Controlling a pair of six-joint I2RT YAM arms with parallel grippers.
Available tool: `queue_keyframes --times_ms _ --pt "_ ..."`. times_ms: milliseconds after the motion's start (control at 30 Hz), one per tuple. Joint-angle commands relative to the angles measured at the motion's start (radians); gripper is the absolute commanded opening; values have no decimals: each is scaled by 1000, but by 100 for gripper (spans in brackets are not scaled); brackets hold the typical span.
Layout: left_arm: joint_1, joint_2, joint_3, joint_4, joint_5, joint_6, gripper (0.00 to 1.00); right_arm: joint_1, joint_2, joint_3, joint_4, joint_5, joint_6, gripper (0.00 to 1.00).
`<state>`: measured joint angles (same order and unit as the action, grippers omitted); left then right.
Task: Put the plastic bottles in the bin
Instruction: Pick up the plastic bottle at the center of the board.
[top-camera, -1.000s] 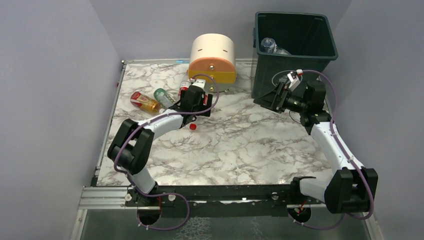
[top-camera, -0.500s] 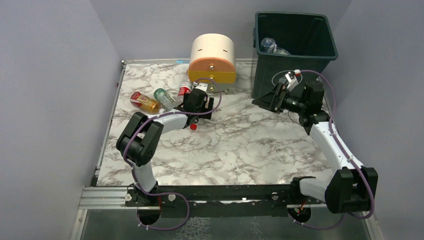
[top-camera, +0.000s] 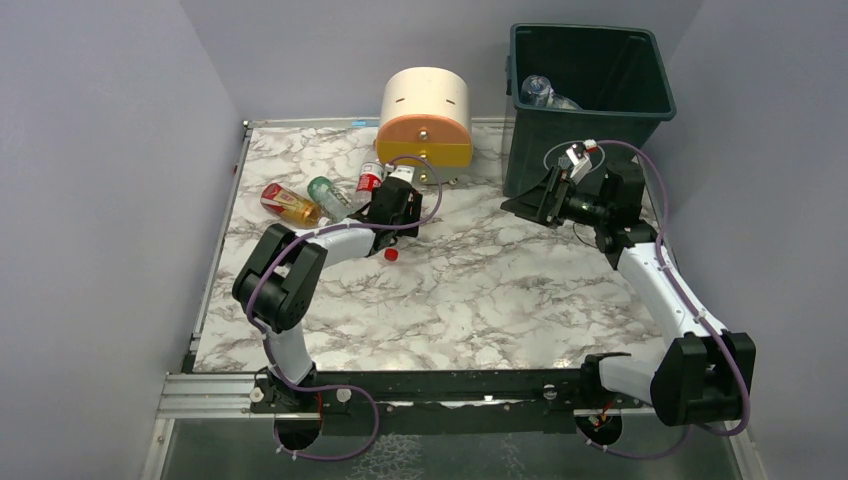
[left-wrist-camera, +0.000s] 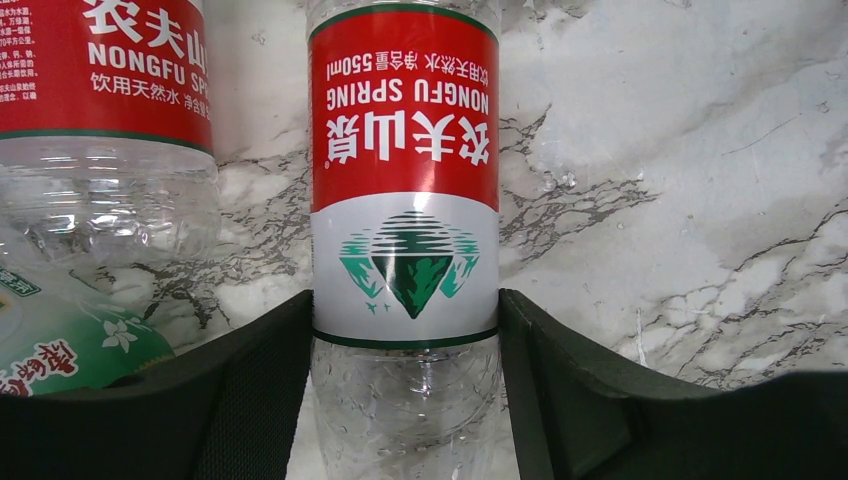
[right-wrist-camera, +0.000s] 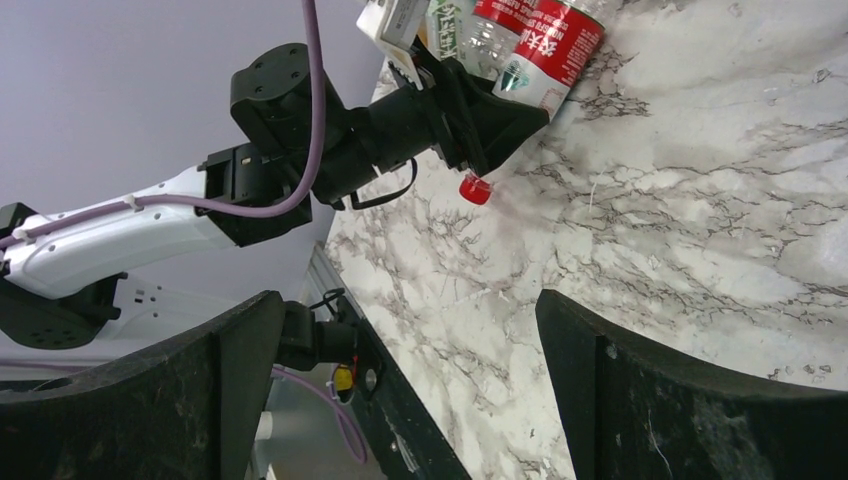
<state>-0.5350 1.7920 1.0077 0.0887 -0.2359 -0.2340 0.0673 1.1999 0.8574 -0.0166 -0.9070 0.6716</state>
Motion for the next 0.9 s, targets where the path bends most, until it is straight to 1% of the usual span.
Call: queue_keyframes --times_ms 0,200,333,567,767,867 --pt "3 -27 10 8 22 -25 66 9 -5 -4 17 8 -7 100" --pt "-1 -84 -14 -17 69 -59 65 12 -4 11 10 7 -10 100" --pt "-11 -155 -34 -41 105 -76 64 16 -3 14 12 7 -8 100" --pt "-46 -262 -79 -95 218 -117 64 22 -18 5 9 10 -8 100" --pt "-95 -384 -138 -106 335 -171 64 27 -25 -19 15 17 -6 100" --pt "-118 -458 -165 -104 367 -199 64 31 -23 -30 22 16 -1 99"
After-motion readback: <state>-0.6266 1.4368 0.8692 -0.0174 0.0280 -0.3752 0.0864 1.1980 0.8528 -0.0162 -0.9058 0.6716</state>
